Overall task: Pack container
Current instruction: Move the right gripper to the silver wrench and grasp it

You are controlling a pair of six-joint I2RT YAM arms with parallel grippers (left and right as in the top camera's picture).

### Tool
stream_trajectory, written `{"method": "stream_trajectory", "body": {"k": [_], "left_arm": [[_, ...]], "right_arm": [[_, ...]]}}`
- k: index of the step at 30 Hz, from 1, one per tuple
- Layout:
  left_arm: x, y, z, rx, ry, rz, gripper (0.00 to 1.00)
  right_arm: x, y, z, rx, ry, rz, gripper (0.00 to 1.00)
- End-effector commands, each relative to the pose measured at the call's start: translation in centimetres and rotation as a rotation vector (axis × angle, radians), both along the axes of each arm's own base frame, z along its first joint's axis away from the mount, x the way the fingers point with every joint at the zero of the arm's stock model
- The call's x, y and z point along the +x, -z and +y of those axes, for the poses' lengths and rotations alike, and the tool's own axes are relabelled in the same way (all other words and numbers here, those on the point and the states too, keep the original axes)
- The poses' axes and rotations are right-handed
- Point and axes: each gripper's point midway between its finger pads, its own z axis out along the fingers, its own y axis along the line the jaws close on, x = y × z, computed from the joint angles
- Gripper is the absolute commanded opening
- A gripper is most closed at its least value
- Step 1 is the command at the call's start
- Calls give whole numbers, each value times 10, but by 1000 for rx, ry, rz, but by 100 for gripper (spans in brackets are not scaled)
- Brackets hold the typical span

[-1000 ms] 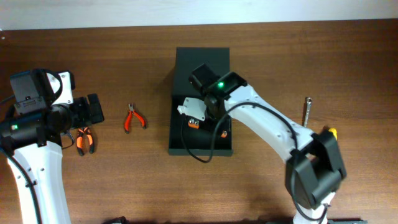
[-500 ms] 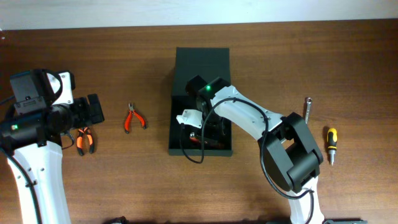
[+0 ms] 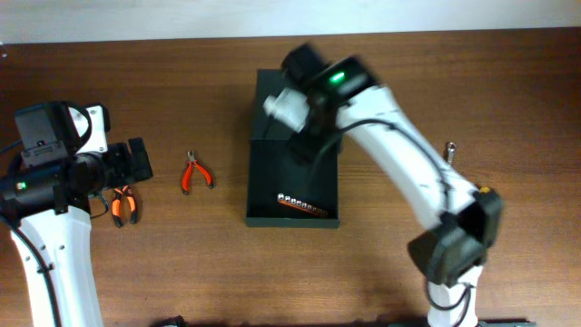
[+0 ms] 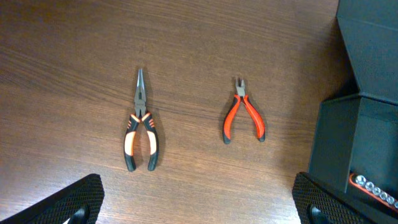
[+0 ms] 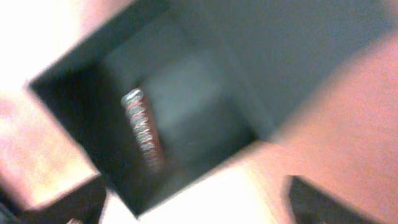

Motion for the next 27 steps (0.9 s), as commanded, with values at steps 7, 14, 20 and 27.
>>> {"method": "stream_trajectory", "body": {"k": [7,14,20,27], "left_arm": [[-1,-8,-1,4,19,-20,99],[-1,-8,-1,4,19,-20,99],[-1,-8,-1,4,19,-20,99],[-1,-8,-1,5,19,-20,99]], "right_arm": [[29,-91,-212,71,934,-102,99],[10,-36,-301,-6,1194,73,99],[2,38,-310,-62,1192,192,99],[-3,105,-307,-78,1185,231,99]]}}
